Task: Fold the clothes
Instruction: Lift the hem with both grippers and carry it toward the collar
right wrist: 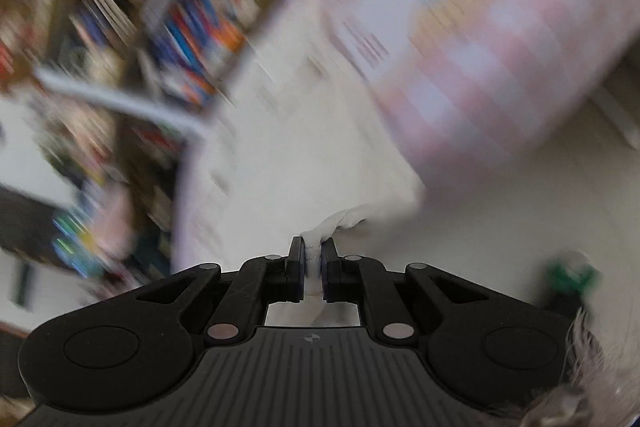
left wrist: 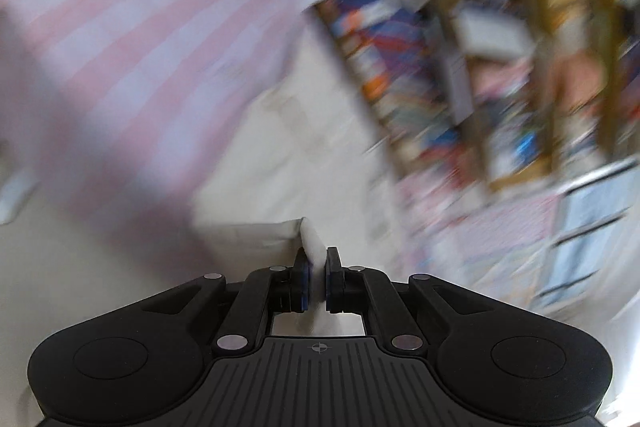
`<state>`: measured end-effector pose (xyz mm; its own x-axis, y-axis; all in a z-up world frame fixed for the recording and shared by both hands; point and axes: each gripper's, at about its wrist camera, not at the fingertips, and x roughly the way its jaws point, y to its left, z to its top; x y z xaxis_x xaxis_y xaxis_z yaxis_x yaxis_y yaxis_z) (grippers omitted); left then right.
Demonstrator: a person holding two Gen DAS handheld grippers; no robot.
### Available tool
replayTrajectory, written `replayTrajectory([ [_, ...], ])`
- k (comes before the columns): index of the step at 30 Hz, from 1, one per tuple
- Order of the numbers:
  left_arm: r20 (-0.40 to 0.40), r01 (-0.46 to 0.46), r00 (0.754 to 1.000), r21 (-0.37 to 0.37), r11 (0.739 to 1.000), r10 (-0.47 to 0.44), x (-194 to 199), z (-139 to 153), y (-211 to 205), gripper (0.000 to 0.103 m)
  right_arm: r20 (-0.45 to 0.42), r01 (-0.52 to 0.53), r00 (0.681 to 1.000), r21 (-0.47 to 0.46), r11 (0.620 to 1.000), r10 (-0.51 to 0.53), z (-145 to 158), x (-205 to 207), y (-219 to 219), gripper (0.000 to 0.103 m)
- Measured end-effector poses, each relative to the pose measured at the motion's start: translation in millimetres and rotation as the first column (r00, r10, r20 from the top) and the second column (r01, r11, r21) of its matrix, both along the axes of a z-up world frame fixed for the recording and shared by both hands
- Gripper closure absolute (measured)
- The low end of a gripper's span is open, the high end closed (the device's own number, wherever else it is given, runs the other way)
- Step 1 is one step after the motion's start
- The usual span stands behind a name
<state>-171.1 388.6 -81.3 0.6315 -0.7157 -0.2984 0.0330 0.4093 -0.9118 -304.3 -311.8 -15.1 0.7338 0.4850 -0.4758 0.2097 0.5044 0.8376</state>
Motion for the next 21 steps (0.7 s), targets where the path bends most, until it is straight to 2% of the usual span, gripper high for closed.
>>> replayTrajectory([
  [2,0.065,-0.056,0.996,-0.110,0.992,0.063,16,9,-1,0.098,0.086,0.053,0.995,0.056,0.997,-0.058,12,18,-3,0.096],
  [4,0.096,-0.110,0.986,-0.214,0.971,0.133,35,15,-5,0.098,0.159,0.095,0.981,0.113,0.989,-0.112,24,38,-3,0.096],
  [6,0.097,-0.146,0.980,-0.262,0.954,0.176,53,19,-12,0.098,0.215,0.115,0.965,0.157,0.981,-0.147,34,62,-2,0.096],
  [9,0.075,-0.190,0.973,-0.263,0.946,0.216,82,24,-24,0.098,0.267,0.135,0.945,0.201,0.970,-0.187,43,94,-7,0.096],
  [12,0.056,-0.221,0.968,-0.275,0.936,0.245,107,27,-35,0.098,0.270,0.148,0.938,0.255,0.956,-0.217,44,128,-18,0.096],
  [18,0.056,-0.273,0.954,-0.240,0.931,0.294,150,41,-51,0.098,0.235,0.149,0.946,0.297,0.943,-0.224,31,195,-43,0.096],
  [21,0.026,-0.332,0.938,-0.215,0.918,0.345,165,41,-63,0.098,0.225,0.139,0.950,0.318,0.938,-0.217,22,222,-54,0.096],
])
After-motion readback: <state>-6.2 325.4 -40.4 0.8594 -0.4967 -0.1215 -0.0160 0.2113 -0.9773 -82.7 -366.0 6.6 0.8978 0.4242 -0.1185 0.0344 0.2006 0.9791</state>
